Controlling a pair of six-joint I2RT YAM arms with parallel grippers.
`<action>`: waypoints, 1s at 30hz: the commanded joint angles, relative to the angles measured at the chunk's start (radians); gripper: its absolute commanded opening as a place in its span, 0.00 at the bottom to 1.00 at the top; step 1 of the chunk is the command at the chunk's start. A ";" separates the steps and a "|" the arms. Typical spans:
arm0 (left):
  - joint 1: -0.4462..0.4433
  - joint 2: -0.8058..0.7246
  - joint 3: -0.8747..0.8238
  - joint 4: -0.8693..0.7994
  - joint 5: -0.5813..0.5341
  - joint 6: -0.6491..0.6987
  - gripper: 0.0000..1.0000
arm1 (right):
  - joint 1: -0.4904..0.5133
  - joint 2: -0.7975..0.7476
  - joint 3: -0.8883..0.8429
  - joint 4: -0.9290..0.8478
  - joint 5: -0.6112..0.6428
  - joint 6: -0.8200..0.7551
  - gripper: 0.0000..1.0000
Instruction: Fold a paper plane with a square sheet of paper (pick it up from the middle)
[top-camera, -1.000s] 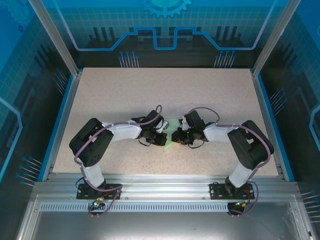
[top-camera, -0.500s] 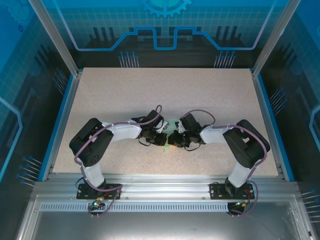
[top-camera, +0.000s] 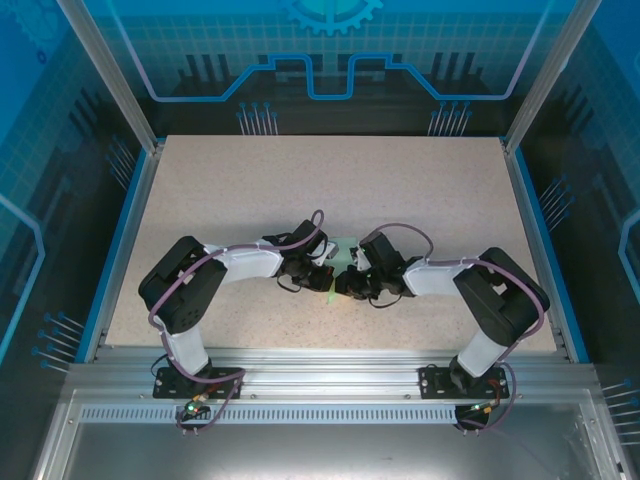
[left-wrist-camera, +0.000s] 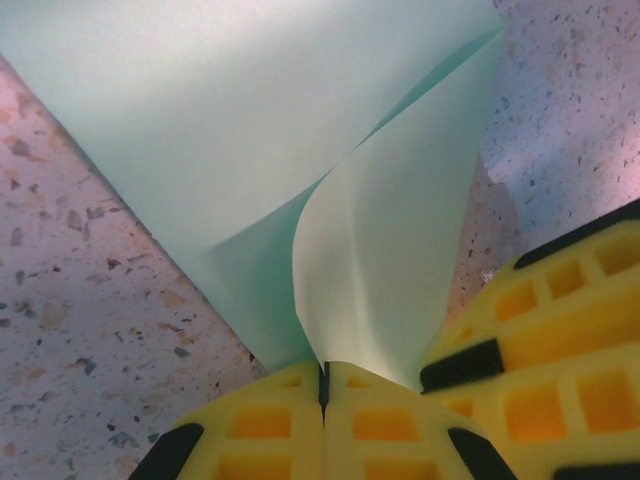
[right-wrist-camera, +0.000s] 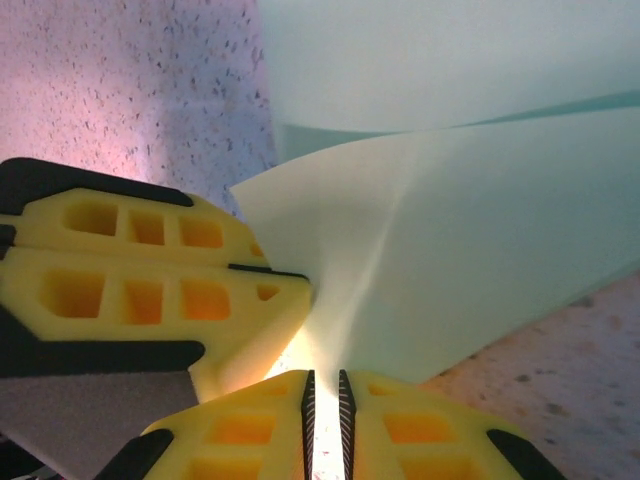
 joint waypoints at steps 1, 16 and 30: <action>0.005 0.011 0.005 -0.030 -0.006 0.022 0.06 | 0.019 0.029 -0.017 0.059 0.002 0.035 0.19; 0.005 0.012 0.004 -0.026 -0.006 0.023 0.06 | 0.023 0.006 -0.051 0.053 0.028 0.037 0.18; 0.006 0.015 0.008 -0.032 -0.007 0.024 0.04 | 0.061 -0.030 -0.072 0.129 0.044 0.085 0.16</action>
